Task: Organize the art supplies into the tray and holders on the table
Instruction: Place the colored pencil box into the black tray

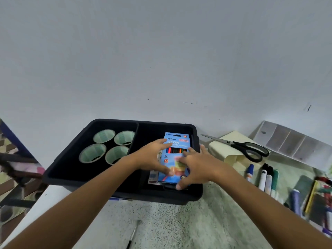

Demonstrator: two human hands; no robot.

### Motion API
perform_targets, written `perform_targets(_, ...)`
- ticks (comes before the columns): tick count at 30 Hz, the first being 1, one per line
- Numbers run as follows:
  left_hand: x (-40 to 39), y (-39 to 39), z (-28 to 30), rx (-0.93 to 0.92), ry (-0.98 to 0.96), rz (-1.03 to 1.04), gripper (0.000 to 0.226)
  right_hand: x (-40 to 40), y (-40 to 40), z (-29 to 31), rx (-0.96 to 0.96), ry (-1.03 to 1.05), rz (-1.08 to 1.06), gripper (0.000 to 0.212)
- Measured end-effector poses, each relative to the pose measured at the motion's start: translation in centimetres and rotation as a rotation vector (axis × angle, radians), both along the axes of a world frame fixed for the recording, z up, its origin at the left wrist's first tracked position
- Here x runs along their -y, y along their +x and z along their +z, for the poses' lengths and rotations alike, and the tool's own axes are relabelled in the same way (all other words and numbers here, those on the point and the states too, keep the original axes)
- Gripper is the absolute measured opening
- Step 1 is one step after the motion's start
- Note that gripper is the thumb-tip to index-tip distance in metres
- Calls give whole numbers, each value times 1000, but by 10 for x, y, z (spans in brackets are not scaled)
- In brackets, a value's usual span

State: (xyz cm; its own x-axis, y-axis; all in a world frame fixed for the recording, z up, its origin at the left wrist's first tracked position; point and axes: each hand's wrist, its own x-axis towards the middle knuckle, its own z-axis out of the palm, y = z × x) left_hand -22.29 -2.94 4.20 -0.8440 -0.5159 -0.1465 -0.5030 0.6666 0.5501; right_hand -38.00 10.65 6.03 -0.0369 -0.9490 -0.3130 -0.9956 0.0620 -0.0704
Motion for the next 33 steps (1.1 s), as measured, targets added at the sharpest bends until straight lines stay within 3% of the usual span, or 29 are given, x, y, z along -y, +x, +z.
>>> perform_targets(3, -8, 11, -7, 91, -56, -68, 109, -5, 2, -7, -110, -45, 22, 87)
perform_targets(8, -19, 14, -16, 48, -149, -24, 100, -5, 6, -12, -194, -43, -5, 82)
perform_targets(16, -30, 20, -31, 46, 6, -26, 94, -16, -5, -35, 67, -178, -68, 84)
perform_targets(25, -32, 18, -32, -59, -36, 45, 92, -17, -6, -47, 221, -302, -147, 84)
perform_targets(30, -36, 22, -25, -127, -187, 20, 79, -25, -1, -39, 215, -410, -171, 64)
perform_targets(33, -43, 24, -17, -238, -375, -34, 61, -41, 3, -37, 122, -598, -143, 45)
